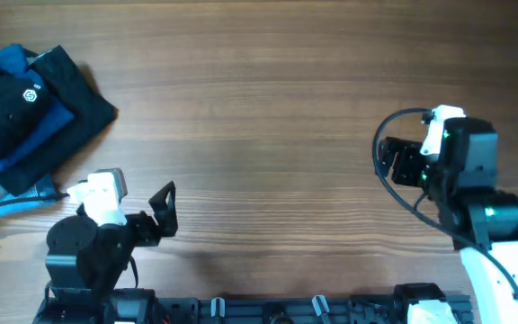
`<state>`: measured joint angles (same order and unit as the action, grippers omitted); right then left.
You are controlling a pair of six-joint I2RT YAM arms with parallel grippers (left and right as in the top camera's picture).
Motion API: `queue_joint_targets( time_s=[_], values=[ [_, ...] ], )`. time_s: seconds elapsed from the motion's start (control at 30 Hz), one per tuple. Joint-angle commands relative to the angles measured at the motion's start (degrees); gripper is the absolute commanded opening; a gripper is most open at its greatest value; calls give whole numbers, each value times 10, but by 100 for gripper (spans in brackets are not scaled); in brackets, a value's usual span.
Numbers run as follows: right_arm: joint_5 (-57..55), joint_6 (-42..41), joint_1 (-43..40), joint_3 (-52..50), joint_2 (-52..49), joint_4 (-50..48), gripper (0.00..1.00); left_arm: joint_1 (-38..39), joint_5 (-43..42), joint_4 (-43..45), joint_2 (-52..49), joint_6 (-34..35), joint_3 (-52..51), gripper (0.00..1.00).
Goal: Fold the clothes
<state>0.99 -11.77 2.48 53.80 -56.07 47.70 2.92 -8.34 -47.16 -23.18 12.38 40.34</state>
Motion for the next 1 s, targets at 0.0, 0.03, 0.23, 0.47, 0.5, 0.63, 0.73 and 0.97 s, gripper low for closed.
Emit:
queue_joint_targets(
  time_s=[0.0, 0.03, 0.23, 0.47, 0.5, 0.63, 0.73, 0.97],
  values=[
    [-10, -6, 3, -3, -35, -1, 100, 2, 3, -28, 3, 5, -7, 100],
    [-10, -6, 3, -3, -41, -1, 100, 2, 3, -37, 3, 5, -7, 100],
    [-18, -2, 3, -16, 22, -4, 100, 2, 3, -75, 3, 5, -7, 100],
    [-16, 29, 3, -130, 223, -97, 100, 2, 3, -80, 3, 5, -7, 100],
    [-16, 30, 3, -156, 257, -110, 100, 2, 3, -80, 3, 5, -7, 100],
    [-9, 28, 3, -260, 394, -157, 100, 2, 3, -80, 3, 5, -7, 100],
    [-5, 28, 3, -322, 472, -199, 100, 2, 3, -80, 3, 5, -7, 100],
    [9, 28, 3, -441, 559, -342, 100, 2, 3, -80, 3, 5, -7, 100]
  ],
)
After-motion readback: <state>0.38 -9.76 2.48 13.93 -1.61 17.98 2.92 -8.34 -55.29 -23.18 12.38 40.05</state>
